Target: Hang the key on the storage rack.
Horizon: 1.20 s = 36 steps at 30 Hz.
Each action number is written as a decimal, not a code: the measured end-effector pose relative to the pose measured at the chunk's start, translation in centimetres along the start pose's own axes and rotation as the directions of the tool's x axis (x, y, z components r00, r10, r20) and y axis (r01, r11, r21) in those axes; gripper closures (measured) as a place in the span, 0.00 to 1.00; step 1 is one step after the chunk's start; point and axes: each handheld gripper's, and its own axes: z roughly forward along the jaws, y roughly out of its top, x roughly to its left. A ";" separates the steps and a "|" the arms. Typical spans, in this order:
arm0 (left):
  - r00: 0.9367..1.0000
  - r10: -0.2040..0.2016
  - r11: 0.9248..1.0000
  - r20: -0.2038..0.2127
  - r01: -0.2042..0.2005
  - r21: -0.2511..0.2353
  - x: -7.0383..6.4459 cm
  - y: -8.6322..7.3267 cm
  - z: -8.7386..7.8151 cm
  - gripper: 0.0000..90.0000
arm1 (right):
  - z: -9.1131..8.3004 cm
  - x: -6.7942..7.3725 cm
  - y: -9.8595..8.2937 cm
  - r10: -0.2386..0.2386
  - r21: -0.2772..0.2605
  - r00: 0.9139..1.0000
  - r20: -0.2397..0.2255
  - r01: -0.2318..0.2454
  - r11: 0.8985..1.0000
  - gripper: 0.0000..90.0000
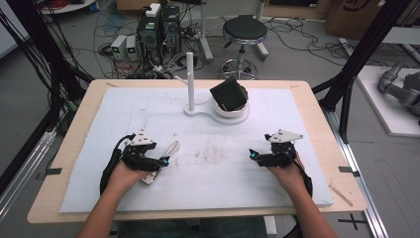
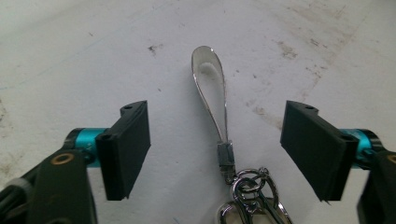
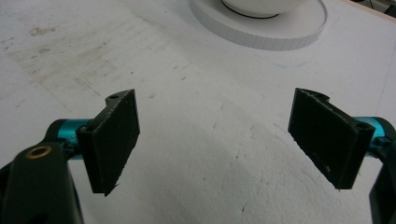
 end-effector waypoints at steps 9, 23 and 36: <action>1.000 0.007 0.998 -0.002 -0.007 0.055 -0.2 -0.4 0.8 0.41 | 0.1 0.3 0.2 -0.007 0.000 1.000 -0.006 0.007 1.000 0.19; 0.999 0.031 0.996 0.007 -0.032 0.086 -0.8 -0.4 1.2 0.73 | 0.1 0.3 0.2 -0.007 0.001 1.000 -0.005 0.007 1.000 0.19; 0.993 0.121 0.987 0.002 -0.120 0.108 -1.6 -0.1 1.2 0.91 | 0.2 0.3 0.2 -0.012 0.006 1.000 -0.008 0.012 1.000 0.19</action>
